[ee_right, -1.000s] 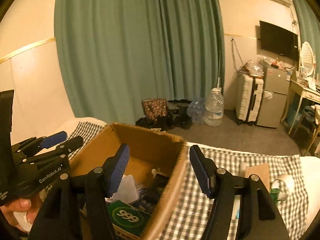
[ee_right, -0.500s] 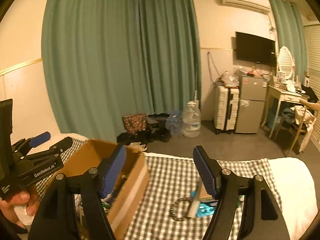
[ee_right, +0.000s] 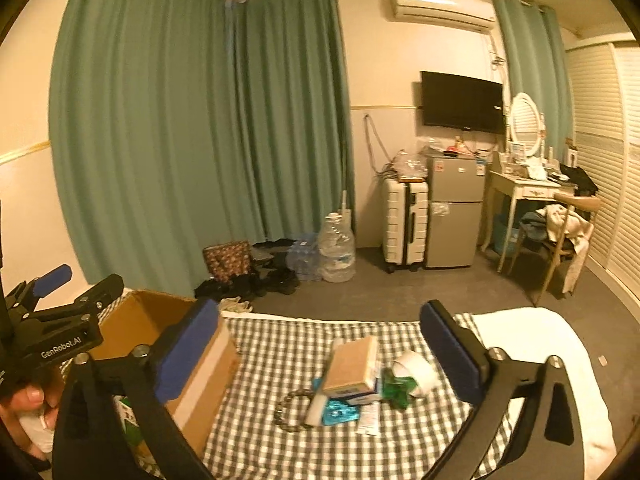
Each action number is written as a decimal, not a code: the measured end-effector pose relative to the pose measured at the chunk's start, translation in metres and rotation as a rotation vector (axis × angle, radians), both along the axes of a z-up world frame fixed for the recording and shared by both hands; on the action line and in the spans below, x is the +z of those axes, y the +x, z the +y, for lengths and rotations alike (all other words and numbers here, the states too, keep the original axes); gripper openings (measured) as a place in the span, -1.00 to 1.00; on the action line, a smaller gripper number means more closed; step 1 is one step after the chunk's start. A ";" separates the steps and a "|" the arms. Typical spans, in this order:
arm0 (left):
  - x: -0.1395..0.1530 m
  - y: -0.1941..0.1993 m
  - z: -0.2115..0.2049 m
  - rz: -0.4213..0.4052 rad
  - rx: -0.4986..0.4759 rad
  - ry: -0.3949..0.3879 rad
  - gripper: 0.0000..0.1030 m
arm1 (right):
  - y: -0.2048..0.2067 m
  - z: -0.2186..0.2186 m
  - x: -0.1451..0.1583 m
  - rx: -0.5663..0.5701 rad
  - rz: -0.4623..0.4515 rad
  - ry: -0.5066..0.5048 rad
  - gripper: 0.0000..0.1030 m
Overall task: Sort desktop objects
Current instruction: 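Move both tools back over the remaining items on the bed, then grasp the white tape roll with the right tool while the left tool grasps the white tube, then carry the tape roll and white tube over the cardboard box, then open both tools to drop the tape roll and tube into the box, then move both tools back over the items on the bed, then grasp the green plastic bag with the right tool while the left tool grasps the bead bracelet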
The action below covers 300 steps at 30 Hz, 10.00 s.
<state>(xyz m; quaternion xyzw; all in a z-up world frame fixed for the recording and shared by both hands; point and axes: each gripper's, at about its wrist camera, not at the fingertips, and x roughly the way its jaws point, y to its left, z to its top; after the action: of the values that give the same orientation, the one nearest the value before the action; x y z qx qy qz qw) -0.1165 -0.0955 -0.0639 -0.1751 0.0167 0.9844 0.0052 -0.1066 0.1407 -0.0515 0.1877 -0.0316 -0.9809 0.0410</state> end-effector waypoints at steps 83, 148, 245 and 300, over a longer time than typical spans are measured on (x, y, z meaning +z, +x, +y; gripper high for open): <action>-0.208 -0.115 0.142 -0.478 -0.262 -0.026 -0.69 | -0.141 0.119 -0.208 -0.043 -0.401 -0.002 -0.47; 0.026 0.000 -0.038 0.032 0.087 -0.007 -0.69 | -0.078 -0.024 -0.006 0.106 -0.134 -0.113 -0.90; -0.074 -0.063 0.074 -0.031 0.054 -0.150 1.00 | -0.056 0.063 -0.086 0.037 -0.128 0.096 0.99; -0.233 -0.116 0.135 -0.541 -0.313 -0.149 -0.81 | -0.112 0.035 -0.250 0.159 -0.517 0.186 -0.50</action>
<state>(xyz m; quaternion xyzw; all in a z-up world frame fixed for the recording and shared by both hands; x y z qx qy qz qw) -0.2322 0.0397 -0.2969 -0.4256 0.1136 0.8855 0.1480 -0.2183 0.1757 -0.3014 0.4365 0.0637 -0.8928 0.0909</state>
